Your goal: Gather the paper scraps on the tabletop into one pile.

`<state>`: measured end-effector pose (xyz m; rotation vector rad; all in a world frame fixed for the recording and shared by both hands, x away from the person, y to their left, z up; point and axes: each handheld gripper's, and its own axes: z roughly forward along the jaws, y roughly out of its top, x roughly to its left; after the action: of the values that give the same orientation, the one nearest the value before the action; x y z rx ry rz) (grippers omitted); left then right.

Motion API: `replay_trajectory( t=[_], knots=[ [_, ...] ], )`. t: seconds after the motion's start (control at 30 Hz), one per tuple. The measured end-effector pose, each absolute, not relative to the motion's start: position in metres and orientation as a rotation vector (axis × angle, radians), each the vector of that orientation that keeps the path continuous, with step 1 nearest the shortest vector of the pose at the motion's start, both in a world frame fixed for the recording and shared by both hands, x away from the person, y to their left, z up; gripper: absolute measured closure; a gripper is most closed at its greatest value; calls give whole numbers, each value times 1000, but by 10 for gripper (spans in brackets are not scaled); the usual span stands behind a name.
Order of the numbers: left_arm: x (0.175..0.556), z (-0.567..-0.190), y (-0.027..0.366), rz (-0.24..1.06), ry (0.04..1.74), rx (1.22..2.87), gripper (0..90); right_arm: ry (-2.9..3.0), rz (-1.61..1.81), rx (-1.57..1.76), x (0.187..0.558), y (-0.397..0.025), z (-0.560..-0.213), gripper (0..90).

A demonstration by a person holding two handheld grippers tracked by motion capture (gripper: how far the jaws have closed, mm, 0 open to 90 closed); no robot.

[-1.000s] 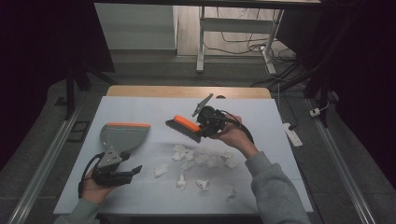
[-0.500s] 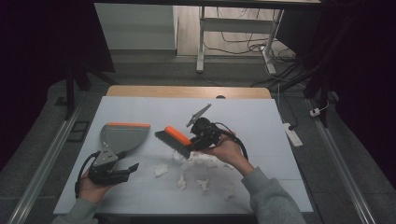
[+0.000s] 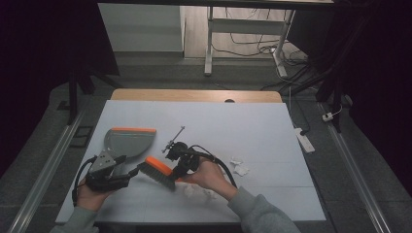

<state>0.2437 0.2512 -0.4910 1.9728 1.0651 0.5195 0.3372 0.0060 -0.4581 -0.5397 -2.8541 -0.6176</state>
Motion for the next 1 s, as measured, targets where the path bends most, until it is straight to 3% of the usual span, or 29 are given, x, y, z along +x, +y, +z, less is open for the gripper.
replay_trajectory(
  t=[0.27, 0.73, 1.0],
  knots=[
    [244, -492, 252, 513, 1062, 1977, 339, -2845, -538, -636, 351, 15, -464, 706],
    [245, -494, 250, 505, 1059, 1985, 339, -2848, -596, -988, 379, -76, -448, 706],
    [245, -494, 249, 501, 1059, 1981, 339, -2777, -837, -996, 379, -91, -415, 706]
  ],
)
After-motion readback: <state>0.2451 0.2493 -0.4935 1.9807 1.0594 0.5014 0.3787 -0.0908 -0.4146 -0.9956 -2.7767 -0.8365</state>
